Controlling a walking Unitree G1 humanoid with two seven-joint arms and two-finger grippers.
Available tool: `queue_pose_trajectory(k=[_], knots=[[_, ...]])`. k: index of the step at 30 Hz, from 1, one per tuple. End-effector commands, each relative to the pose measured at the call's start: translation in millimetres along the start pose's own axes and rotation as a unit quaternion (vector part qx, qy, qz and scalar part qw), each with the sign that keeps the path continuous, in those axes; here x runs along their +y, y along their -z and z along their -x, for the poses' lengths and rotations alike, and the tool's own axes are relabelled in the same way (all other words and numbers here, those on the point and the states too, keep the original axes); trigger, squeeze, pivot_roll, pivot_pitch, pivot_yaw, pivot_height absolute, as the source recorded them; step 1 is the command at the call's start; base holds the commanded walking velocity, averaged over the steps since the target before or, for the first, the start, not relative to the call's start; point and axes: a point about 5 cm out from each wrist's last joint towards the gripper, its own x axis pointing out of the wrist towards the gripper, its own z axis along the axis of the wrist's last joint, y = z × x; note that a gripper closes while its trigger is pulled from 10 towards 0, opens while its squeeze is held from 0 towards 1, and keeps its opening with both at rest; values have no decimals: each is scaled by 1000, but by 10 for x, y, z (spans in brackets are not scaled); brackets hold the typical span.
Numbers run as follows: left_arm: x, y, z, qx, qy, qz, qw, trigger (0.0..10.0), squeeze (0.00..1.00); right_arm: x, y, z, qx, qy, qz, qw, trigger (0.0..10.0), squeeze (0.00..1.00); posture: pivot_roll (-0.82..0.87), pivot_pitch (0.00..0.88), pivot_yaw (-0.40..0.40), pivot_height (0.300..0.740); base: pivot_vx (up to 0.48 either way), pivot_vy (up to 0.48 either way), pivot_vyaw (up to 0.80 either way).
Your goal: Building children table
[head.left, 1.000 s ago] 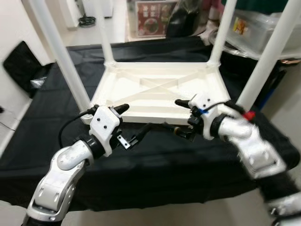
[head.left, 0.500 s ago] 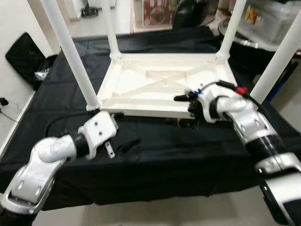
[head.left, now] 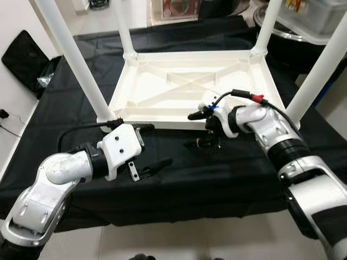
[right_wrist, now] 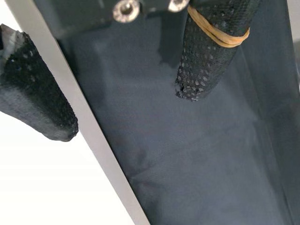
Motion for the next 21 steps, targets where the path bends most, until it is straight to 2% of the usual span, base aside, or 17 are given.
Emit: queue_pose_trajectory(k=[1,5,6,9,14,18,21], knots=[[-34,-17,35,5,3,6,1000,10000,0,-52,-78,11,-21,6,-9,1000,10000,0,33,249,47,740,0,0,0],[-50,-44,58,8,2,9,1000,10000,0,-94,-47,43,1,17,-10,1000,10000,0,50,279,51,740,0,0,0],[-63,-55,76,10,2,11,1000,10000,0,-128,-43,61,-1,30,-22,999,10000,0,59,289,56,740,0,0,0],[-94,-86,138,17,-3,18,1000,10000,0,-244,-100,126,-35,77,-52,995,10000,0,87,314,73,740,0,0,0],[-116,-115,174,23,-5,23,999,10000,0,-316,-133,192,-59,93,-84,990,10000,0,99,333,82,740,0,0,0],[-138,-129,175,27,-2,24,999,10000,0,-279,-32,205,-24,76,-78,994,10000,0,103,344,85,740,0,0,0],[-155,-130,175,31,0,26,999,10000,0,-176,143,211,38,24,-66,997,10000,0,103,344,85,740,0,0,0]])
